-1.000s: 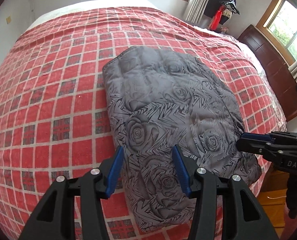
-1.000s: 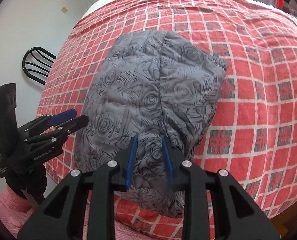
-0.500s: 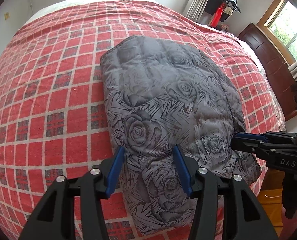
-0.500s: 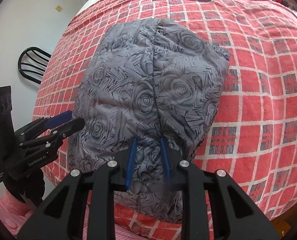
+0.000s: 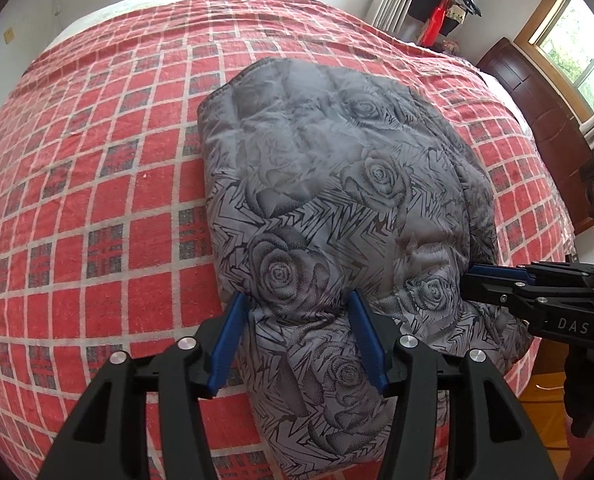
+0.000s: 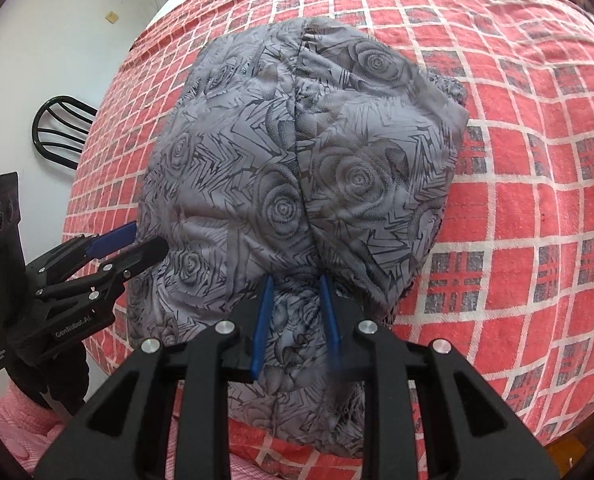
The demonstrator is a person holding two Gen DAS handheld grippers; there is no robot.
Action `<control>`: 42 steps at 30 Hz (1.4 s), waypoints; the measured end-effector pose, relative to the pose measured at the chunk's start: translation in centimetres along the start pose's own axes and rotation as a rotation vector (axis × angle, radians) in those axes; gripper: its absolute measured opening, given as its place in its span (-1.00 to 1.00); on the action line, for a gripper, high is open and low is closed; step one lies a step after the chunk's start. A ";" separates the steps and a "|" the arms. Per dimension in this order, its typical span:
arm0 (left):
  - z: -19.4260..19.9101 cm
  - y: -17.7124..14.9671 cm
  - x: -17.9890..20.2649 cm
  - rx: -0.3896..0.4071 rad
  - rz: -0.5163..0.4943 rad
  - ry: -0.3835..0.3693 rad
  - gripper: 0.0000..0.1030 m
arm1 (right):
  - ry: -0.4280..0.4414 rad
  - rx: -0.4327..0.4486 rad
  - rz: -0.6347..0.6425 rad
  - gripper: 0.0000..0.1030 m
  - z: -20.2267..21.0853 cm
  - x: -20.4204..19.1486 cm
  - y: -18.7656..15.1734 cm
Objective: Fold large clothes
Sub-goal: 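Grasp the edge of the grey jacket bundle with both grippers, then lift the jacket bundle with both grippers and roll it over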
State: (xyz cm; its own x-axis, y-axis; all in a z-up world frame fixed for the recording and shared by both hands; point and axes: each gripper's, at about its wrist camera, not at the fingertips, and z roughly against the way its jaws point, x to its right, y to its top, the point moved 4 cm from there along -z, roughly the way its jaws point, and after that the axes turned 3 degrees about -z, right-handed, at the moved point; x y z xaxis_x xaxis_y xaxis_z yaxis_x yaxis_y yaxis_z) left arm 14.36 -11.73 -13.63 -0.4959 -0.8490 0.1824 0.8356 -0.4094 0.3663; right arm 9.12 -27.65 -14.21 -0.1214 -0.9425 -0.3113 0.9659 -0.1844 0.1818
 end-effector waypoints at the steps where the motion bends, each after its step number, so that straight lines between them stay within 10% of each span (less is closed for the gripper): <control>1: -0.1 0.0 0.0 -0.001 -0.002 0.001 0.05 | -0.002 0.001 0.002 -0.55 -0.1 0.0 0.0; 18: -0.2 0.0 -0.2 0.007 0.000 -0.008 0.09 | 0.041 0.039 -0.010 -0.52 0.1 0.1 -0.2; 30: 0.9 0.2 -3.8 0.040 0.013 -0.022 0.41 | 0.164 0.167 -0.058 0.54 6.0 3.8 -0.1; 42: -2.2 0.3 -6.6 -0.043 0.178 -0.412 0.64 | 0.510 0.050 -0.225 0.75 0.0 8.1 0.2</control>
State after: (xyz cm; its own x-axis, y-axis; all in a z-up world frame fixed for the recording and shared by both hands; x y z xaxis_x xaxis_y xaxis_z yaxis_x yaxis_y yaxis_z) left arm 18.37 -6.99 -16.79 -0.3892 -0.7070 0.5905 0.9211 -0.2903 0.2596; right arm 8.37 -35.35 -16.74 -0.1848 -0.6265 -0.7572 0.9154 -0.3901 0.0993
